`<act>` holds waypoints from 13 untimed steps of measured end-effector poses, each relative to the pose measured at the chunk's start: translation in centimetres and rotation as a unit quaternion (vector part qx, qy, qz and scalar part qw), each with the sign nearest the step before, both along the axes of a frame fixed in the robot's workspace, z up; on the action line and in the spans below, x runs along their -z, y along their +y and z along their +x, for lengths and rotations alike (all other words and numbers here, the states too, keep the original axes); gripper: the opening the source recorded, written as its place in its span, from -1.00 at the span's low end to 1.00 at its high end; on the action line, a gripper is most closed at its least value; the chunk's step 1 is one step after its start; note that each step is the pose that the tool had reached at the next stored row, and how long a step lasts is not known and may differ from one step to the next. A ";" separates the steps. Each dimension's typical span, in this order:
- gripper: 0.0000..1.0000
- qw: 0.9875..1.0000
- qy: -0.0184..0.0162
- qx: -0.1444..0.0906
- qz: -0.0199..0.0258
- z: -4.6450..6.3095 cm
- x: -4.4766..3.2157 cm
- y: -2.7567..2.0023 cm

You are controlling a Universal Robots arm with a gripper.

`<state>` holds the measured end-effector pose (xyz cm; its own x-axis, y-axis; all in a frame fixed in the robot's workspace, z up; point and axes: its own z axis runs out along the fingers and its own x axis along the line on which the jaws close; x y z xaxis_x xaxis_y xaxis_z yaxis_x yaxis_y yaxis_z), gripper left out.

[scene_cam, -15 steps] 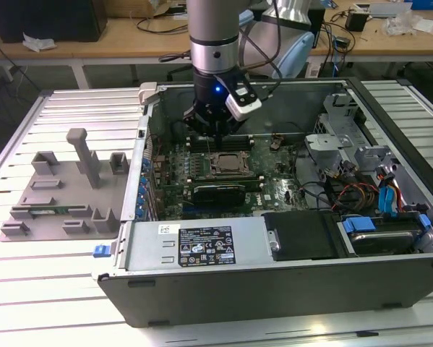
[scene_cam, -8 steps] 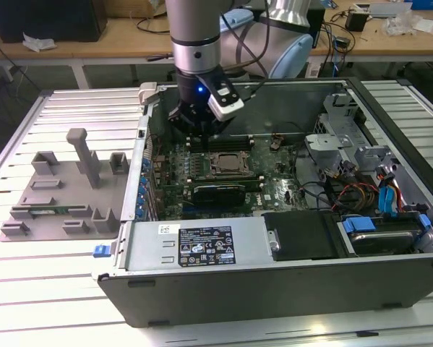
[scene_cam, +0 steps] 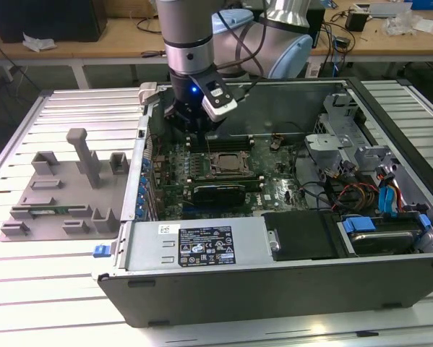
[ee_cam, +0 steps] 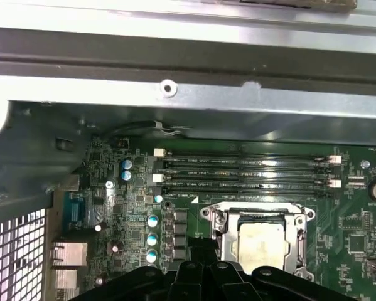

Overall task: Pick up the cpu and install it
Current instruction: 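Install the first cpu locking lever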

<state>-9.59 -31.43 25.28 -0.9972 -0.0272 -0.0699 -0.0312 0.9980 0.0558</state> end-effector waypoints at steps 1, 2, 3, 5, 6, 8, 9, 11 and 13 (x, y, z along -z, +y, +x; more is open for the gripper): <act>-0.79 1.000 -0.001 0.000 0.000 0.0 -0.16 0.00; -0.79 1.000 -0.002 0.000 0.000 0.0 -0.31 0.00; -0.79 1.000 -0.002 0.000 0.000 0.0 -0.43 0.00; -0.79 1.000 -0.002 0.000 0.000 0.0 -0.45 0.00; -0.79 1.000 -0.002 0.000 0.000 0.0 -0.46 0.00; -0.79 1.000 -0.002 0.000 0.001 0.0 -0.47 -0.01; -0.79 1.000 -0.002 0.000 0.006 0.0 -0.48 -0.02; -0.79 1.000 -0.002 0.000 0.022 0.0 -0.46 -0.06; -0.79 1.000 -0.002 0.000 0.031 0.0 -0.46 -0.08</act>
